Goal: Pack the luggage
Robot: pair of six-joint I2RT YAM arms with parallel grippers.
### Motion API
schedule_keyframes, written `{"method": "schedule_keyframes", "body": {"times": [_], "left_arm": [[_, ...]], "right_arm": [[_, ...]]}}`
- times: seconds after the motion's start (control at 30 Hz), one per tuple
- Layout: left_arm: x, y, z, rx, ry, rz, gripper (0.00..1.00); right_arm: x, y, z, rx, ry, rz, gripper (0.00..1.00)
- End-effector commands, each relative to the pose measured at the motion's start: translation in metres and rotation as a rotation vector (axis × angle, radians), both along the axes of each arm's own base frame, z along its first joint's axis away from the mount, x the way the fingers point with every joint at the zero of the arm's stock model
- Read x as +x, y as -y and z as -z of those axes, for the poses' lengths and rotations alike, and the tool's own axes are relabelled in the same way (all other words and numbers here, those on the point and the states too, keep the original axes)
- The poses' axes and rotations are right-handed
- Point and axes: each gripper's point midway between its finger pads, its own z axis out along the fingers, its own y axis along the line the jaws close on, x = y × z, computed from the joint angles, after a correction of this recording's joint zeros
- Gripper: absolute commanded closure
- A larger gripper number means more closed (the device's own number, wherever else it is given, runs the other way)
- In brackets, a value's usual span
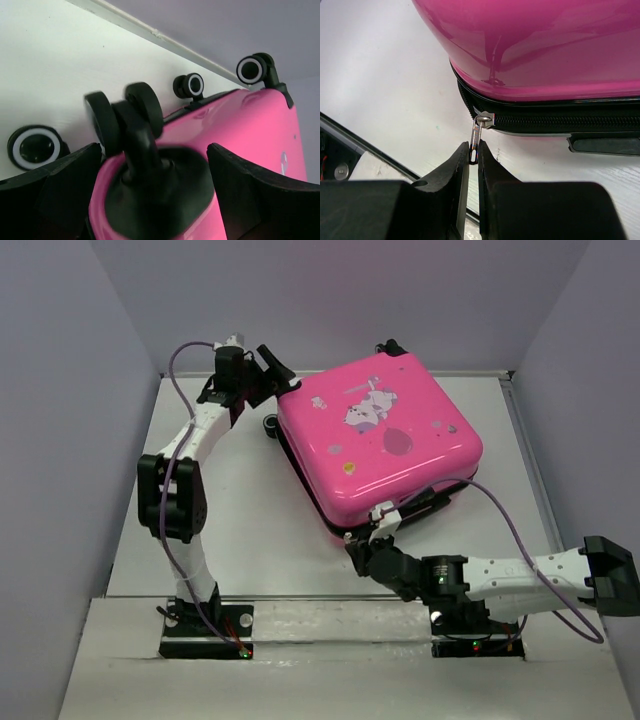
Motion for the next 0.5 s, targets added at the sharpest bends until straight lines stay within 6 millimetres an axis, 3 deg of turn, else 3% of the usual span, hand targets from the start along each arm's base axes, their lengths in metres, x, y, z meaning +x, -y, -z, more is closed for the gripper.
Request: {"method": "schedule_keyframes", "body": {"times": [0.0, 0.13, 0.23, 0.3, 0.33, 0.4, 0.43, 0.47], "left_arm": [[0.028, 0.011, -0.026, -0.051, 0.035, 0.028, 0.02], [0.049, 0.027, -0.006, -0.138, 0.014, 0.052, 0.02], [0.059, 0.035, -0.001, -0.191, 0.020, 0.051, 0.06], [0.064, 0.037, -0.013, -0.240, 0.091, 0.049, 0.28], [0.061, 0.037, -0.019, -0.293, 0.125, 0.044, 0.55], [0.056, 0.036, -0.019, -0.330, 0.140, 0.035, 0.80], [0.056, 0.030, -0.023, -0.333, 0.156, 0.022, 0.91], [0.050, 0.024, -0.045, -0.334, 0.206, 0.012, 0.94]], "right_arm": [[-0.024, -0.026, -0.031, 0.141, -0.026, -0.120, 0.93], [-0.028, -0.025, -0.031, 0.142, -0.025, -0.133, 0.93], [-0.027, -0.022, -0.029, 0.150, -0.034, -0.119, 0.93], [-0.025, -0.020, -0.030, 0.154, -0.032, -0.105, 0.93], [-0.024, -0.020, -0.030, 0.153, -0.033, -0.096, 0.93], [-0.023, -0.020, -0.029, 0.150, -0.038, -0.087, 0.93], [-0.023, -0.021, -0.025, 0.135, -0.041, -0.082, 0.93], [-0.022, -0.020, -0.023, 0.131, -0.041, -0.073, 0.93]]}}
